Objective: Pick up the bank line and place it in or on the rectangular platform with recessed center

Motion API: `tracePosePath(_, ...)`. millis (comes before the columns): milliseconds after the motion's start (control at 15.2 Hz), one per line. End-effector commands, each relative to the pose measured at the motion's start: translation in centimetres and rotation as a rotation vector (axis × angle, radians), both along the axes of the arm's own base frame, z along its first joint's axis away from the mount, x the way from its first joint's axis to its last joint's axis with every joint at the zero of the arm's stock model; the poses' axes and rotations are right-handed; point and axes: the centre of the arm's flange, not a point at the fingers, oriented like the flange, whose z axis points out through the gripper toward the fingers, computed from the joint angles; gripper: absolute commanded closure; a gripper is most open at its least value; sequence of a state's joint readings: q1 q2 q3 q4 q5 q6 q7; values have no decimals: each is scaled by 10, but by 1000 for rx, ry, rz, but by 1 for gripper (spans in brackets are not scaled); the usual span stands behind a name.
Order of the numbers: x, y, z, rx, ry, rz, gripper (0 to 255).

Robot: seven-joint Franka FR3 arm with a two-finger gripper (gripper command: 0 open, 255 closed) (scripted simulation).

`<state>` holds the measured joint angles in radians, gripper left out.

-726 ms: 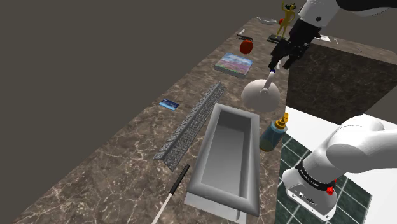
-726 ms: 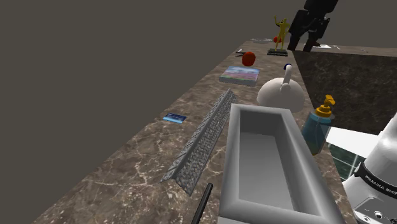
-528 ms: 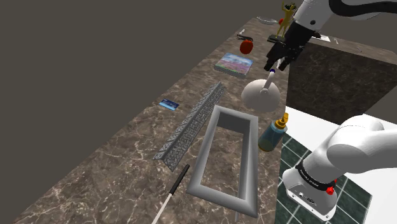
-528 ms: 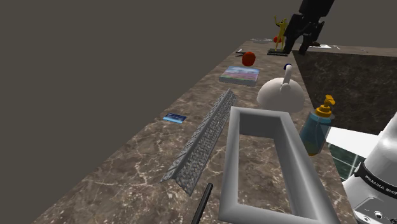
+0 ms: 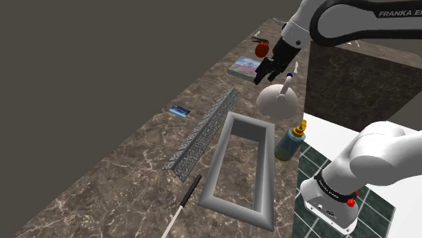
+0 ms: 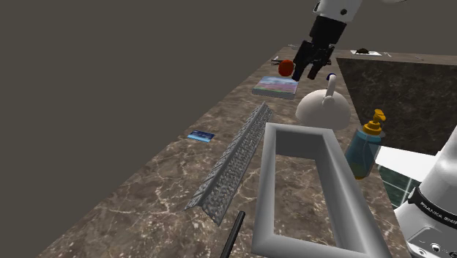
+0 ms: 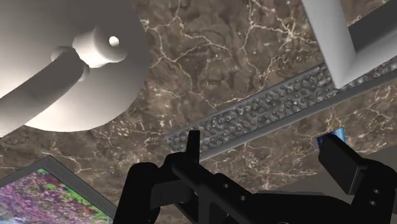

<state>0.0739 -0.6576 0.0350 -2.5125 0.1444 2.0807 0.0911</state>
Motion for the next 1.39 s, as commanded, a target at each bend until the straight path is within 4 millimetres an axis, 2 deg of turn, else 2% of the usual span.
tracePosePath(0, 15, 15, -17, -4, -33, 34, 0)
tracePosePath(660, 80, 94, -83, -26, -176, 198, 0)
tracePosePath(1320, 141, 182, -142, -47, -320, 362, 0)
